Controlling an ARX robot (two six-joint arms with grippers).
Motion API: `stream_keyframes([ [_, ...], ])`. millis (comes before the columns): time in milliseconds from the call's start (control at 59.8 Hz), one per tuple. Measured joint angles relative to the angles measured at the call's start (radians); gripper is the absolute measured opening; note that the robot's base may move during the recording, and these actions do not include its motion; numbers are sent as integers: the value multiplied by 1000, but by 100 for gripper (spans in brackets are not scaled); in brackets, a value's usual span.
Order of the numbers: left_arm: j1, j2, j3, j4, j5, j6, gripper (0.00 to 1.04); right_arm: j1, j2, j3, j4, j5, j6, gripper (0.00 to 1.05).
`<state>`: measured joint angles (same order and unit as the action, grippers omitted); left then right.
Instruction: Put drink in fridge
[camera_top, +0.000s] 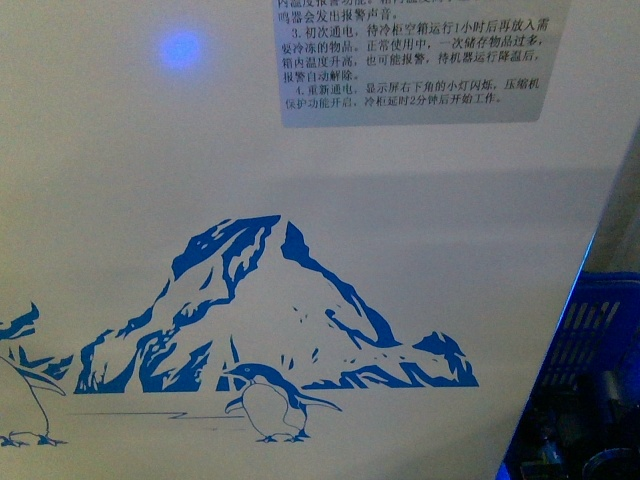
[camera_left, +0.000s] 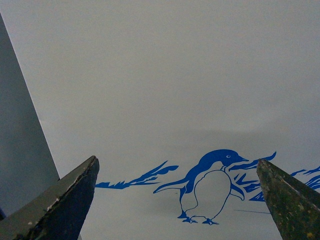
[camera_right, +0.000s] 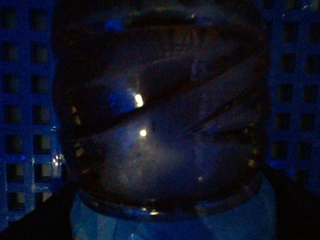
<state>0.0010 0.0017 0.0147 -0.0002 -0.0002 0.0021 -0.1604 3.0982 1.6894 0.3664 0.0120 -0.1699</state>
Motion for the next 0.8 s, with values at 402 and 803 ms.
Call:
stream_keyframes([
  [402,0,0,0,0,0,0,97,-1,-54,-55,-8,-3,60,51],
  [803,0,0,0,0,0,0,97,-35,-640,-530,77,-74,109,40],
])
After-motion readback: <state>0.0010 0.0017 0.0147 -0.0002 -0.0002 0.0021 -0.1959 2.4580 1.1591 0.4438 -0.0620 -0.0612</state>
